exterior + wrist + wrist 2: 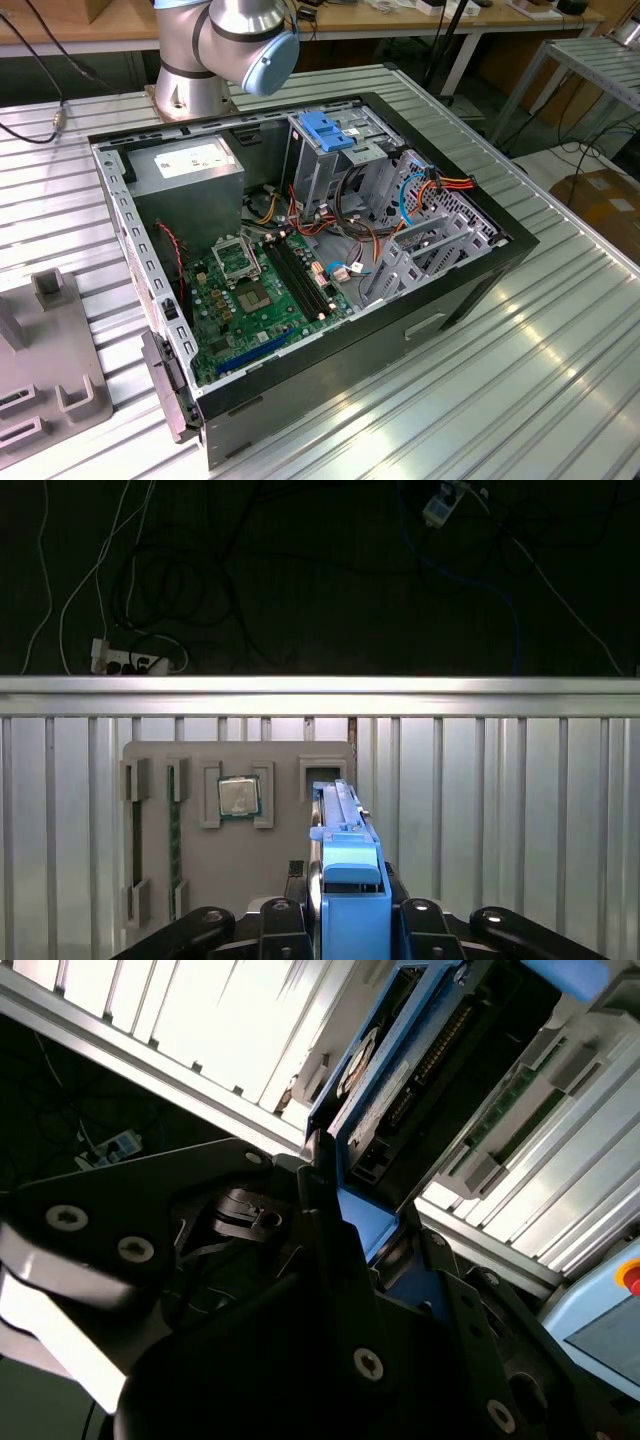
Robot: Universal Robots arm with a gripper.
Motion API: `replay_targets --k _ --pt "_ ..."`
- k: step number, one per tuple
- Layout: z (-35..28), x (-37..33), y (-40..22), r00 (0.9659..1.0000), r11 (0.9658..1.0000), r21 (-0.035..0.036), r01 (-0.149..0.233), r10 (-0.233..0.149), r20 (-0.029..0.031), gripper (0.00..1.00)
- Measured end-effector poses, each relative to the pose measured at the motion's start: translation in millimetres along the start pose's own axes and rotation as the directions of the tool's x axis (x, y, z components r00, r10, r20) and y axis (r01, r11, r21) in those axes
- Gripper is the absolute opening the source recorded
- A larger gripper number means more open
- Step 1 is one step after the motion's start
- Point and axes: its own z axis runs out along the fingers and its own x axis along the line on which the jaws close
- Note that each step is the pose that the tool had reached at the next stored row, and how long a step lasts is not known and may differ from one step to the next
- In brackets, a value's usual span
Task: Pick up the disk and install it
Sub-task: 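Pick up the disk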
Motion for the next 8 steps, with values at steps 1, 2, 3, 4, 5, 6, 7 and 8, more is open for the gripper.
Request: replay_targets --k 1,2,3,4,5,6,7,8 --pt "-2.2 0.0 0.0 1.0 1.0 0.0 0.0 0.0 0.0003 0.37" --pt "-3.4 0.0 -0.1 1.0 1.0 -0.0001 0.0 0.0 0.0004 0.37" --pt "-4.4 0.0 0.0 1.0 1.0 -0.0001 0.0 0.0 0.0005 0.37" --pt "-6.0 0.0 -0.1 1.0 1.0 0.0 0.0 0.0 0.0007 0.37" --pt "-7.2 0.0 -0.1 1.0 1.0 -0.0001 0.0 0.0 0.0007 0.37" --pt "-8.4 0.1 -0.1 1.0 1.0 -0.0001 0.0 0.0 0.0007 0.37" --pt "-10.8 0.1 -0.1 1.0 1.0 -0.0001 0.0 0.0 0.0007 0.37" --pt "-13.0 0.1 -0.2 1.0 1.0 0.0 0.0 0.0 0.0009 0.37"
